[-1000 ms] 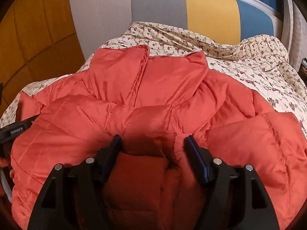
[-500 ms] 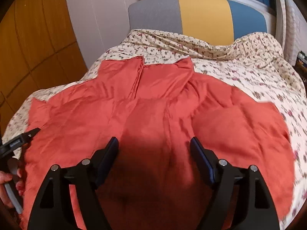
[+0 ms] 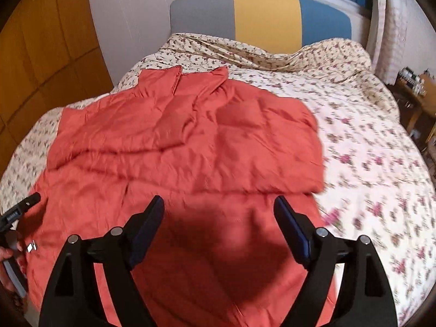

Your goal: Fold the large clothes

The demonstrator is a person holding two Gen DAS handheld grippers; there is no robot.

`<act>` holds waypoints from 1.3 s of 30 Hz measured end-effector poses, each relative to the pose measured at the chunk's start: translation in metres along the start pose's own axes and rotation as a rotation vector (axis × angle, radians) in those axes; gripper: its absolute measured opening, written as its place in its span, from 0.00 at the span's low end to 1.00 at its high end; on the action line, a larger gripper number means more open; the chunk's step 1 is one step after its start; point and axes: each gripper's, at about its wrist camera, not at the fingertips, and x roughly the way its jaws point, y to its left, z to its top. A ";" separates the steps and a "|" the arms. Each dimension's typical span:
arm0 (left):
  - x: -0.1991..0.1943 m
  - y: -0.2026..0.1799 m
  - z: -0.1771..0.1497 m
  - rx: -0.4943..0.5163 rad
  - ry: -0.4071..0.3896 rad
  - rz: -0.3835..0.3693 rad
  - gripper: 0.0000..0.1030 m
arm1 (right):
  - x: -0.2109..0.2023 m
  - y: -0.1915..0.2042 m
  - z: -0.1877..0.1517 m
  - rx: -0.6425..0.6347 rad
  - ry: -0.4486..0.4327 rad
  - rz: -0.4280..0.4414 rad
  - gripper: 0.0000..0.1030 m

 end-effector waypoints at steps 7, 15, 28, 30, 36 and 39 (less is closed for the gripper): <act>-0.021 0.012 -0.036 0.038 0.045 0.014 0.97 | -0.037 -0.018 -0.041 0.013 0.007 -0.018 0.85; -0.049 0.032 -0.063 0.038 0.026 0.030 0.97 | -0.072 -0.078 -0.101 0.158 0.048 -0.059 0.85; -0.072 0.021 -0.103 0.142 -0.007 -0.048 0.65 | -0.087 -0.101 -0.179 0.279 0.120 0.126 0.67; -0.074 0.018 -0.107 0.143 -0.008 -0.060 0.58 | -0.087 -0.094 -0.180 0.267 0.110 0.149 0.48; -0.090 0.010 -0.111 0.130 -0.020 -0.121 0.20 | -0.093 -0.088 -0.175 0.244 0.079 0.239 0.15; -0.112 0.000 -0.113 0.178 -0.052 -0.156 0.17 | -0.107 -0.098 -0.171 0.252 0.045 0.303 0.12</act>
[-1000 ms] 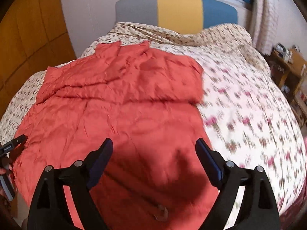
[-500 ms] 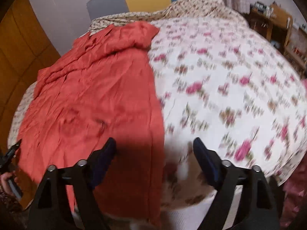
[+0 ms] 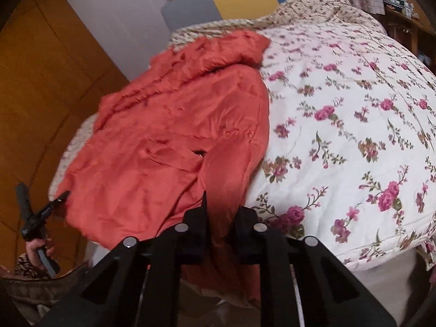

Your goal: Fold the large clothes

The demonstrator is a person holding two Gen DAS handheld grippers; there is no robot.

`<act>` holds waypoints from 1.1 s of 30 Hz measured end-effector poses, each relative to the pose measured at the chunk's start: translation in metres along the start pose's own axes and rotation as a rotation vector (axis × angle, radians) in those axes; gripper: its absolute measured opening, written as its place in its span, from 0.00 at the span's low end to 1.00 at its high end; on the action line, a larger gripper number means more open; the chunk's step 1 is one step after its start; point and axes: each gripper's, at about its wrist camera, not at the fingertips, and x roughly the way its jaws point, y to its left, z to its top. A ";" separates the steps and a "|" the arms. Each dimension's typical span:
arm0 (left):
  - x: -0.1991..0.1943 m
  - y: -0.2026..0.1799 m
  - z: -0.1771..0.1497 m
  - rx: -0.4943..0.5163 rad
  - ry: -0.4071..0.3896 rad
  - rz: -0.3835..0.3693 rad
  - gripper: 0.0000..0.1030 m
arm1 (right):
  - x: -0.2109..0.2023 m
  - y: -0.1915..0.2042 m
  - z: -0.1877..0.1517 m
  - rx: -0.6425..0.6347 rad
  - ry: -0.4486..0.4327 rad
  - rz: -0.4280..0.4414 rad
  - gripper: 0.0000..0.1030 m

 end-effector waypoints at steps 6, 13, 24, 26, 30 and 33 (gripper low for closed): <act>-0.040 -0.008 0.000 -0.020 -0.042 -0.088 0.14 | -0.040 -0.003 0.003 0.021 -0.058 0.142 0.10; -0.051 0.000 0.031 -0.109 -0.113 -0.158 0.14 | -0.038 -0.007 0.028 0.092 -0.103 0.217 0.10; -0.021 0.018 0.110 -0.241 -0.178 -0.182 0.14 | -0.008 -0.003 0.121 0.152 -0.181 0.267 0.10; -0.012 0.019 0.123 -0.247 -0.186 -0.181 0.14 | 0.001 -0.004 0.135 0.168 -0.180 0.266 0.10; 0.009 0.023 0.144 -0.252 -0.190 -0.168 0.14 | 0.024 -0.010 0.161 0.231 -0.182 0.266 0.10; 0.035 0.028 0.163 -0.275 -0.174 -0.168 0.14 | 0.047 -0.022 0.179 0.323 -0.174 0.295 0.11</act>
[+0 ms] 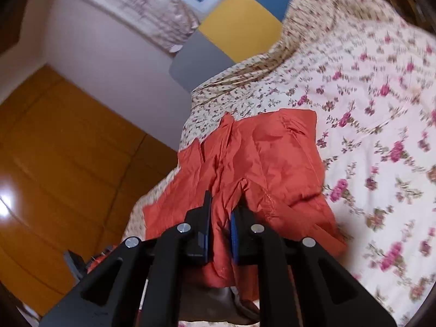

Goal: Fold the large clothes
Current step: 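Lift the hem with both tools and fold it up toward the collar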

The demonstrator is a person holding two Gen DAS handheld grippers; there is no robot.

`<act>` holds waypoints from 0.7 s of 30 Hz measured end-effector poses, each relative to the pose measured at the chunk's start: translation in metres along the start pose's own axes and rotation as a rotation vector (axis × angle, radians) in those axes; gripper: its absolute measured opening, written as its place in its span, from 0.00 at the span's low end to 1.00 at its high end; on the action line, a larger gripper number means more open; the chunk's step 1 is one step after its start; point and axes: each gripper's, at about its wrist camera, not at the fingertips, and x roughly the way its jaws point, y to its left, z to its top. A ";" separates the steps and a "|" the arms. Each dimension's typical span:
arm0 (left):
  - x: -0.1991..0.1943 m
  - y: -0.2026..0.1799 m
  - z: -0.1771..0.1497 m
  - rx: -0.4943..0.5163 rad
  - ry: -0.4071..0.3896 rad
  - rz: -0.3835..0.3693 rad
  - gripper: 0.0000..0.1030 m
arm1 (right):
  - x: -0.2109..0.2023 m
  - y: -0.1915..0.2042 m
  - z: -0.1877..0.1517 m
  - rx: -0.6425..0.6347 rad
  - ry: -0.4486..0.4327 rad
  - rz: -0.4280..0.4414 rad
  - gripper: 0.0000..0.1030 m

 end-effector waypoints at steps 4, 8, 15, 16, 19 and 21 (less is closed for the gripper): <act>0.036 0.004 0.013 0.009 0.025 0.034 0.14 | 0.027 -0.020 0.017 0.089 -0.003 -0.017 0.13; 0.075 0.018 0.019 -0.023 0.066 0.070 0.14 | 0.054 -0.040 0.030 0.159 -0.006 -0.055 0.22; 0.121 0.046 0.025 -0.186 0.154 0.091 0.29 | 0.077 -0.058 0.038 0.213 -0.055 -0.039 0.73; 0.121 0.047 0.027 -0.204 0.152 0.084 0.43 | 0.077 -0.057 0.040 0.220 -0.074 -0.029 0.77; 0.098 0.047 0.033 -0.220 0.056 0.090 0.88 | 0.066 -0.051 0.045 0.186 -0.151 -0.023 0.88; 0.074 0.046 0.034 -0.186 -0.051 0.110 0.92 | 0.051 -0.045 0.045 0.117 -0.203 -0.051 0.90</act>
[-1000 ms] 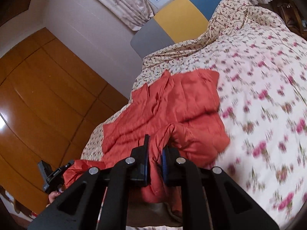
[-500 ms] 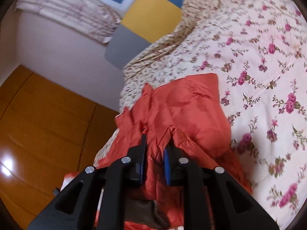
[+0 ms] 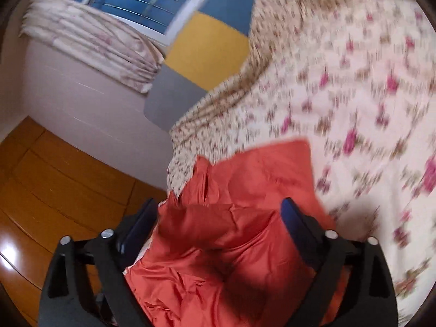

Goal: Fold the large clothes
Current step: 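Lift the hem with both tools and fold it up toward the collar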

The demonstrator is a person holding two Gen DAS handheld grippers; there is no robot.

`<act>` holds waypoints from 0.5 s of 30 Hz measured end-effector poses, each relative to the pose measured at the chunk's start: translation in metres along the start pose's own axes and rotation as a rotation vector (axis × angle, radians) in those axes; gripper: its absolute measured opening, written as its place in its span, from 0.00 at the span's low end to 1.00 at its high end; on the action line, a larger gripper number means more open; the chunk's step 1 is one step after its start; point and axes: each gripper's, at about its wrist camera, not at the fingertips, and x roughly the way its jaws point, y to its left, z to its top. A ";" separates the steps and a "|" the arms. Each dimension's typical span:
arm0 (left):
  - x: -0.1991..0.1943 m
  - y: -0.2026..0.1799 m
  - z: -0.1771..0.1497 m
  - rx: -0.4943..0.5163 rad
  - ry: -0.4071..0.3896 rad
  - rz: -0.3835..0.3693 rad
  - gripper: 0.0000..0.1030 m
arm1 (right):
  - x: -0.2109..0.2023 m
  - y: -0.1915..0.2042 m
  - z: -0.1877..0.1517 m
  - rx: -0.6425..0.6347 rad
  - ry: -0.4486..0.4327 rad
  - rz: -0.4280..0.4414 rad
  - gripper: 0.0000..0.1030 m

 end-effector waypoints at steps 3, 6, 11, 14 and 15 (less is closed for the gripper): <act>-0.028 0.009 -0.009 0.070 -0.062 0.001 0.96 | -0.018 0.000 -0.004 -0.093 -0.016 -0.052 0.94; -0.039 0.022 -0.035 0.141 -0.037 -0.019 0.97 | -0.024 -0.012 -0.017 -0.152 0.039 -0.115 0.95; -0.030 0.022 -0.070 0.217 0.054 -0.061 0.97 | -0.004 -0.039 -0.045 -0.144 0.192 -0.143 0.95; -0.026 0.018 -0.080 0.230 0.010 -0.063 0.97 | 0.013 -0.041 -0.055 -0.129 0.237 -0.122 0.96; -0.022 0.017 -0.080 0.227 0.012 -0.054 0.97 | 0.017 -0.040 -0.056 -0.139 0.227 -0.115 0.96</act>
